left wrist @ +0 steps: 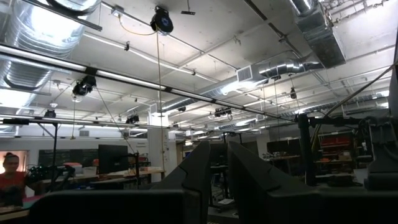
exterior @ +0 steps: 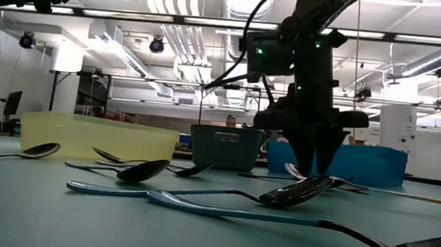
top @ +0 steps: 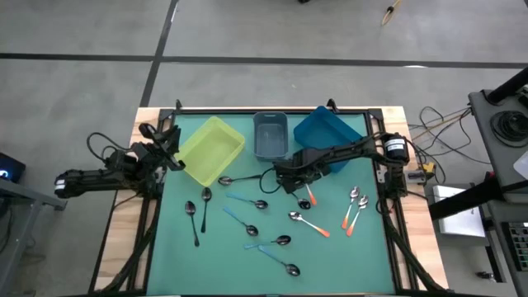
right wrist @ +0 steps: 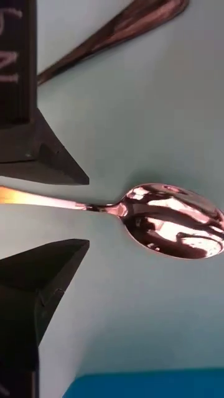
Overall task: Sort silverware by color (type)
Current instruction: Put the orange spoon into the blue bin
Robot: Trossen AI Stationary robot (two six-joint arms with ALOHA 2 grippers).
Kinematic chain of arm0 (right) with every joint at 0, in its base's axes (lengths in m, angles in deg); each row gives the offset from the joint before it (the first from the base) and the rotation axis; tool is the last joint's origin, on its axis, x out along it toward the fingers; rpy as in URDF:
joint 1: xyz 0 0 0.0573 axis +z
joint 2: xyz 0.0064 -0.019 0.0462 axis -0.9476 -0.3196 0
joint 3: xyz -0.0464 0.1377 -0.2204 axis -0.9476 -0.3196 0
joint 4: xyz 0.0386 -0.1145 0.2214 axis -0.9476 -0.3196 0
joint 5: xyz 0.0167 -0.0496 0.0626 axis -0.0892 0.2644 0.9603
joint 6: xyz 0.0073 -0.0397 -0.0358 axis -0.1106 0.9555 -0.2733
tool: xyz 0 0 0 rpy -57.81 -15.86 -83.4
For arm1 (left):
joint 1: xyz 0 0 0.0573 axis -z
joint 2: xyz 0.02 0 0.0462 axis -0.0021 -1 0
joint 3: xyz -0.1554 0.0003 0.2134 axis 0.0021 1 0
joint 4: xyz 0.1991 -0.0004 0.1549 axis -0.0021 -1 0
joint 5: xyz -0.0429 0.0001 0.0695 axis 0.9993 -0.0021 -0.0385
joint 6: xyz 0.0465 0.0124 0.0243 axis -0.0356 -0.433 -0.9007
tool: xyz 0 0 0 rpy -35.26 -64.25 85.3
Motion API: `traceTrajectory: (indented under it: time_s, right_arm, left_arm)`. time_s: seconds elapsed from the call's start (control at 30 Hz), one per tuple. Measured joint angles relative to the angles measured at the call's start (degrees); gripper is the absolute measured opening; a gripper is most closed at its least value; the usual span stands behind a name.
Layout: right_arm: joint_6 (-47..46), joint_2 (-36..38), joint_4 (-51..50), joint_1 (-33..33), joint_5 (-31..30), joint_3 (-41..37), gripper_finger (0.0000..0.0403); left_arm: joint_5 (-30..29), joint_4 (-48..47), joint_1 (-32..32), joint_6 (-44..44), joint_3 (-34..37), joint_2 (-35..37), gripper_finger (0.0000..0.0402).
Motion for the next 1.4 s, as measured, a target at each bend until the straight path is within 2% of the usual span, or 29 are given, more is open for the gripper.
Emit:
traceTrajectory:
  time_s: [0.37,0.67,1.1,1.4]
  right_arm:
    - [2.6,0.2,8.4,-0.1,-1.7,-3.6,0.0098]
    - [2.7,0.2,10.1,0.0,-1.5,-3.9,0.0015]
    - [1.1,0.0,7.8,0.0,-1.2,-2.2,0.001]
    - [4.9,1.2,7.3,0.1,-2.1,0.7,0.0009]
  left_arm:
    - [0.0,0.0,0.0,0.0,0.0,0.0,0.0038]
    - [0.0,0.0,0.0,0.0,0.0,0.0,0.0038]
    - [0.0,0.0,0.0,0.0,0.0,0.0,0.0038]
    - [0.0,0.1,0.0,0.0,0.0,0.0,0.0038]
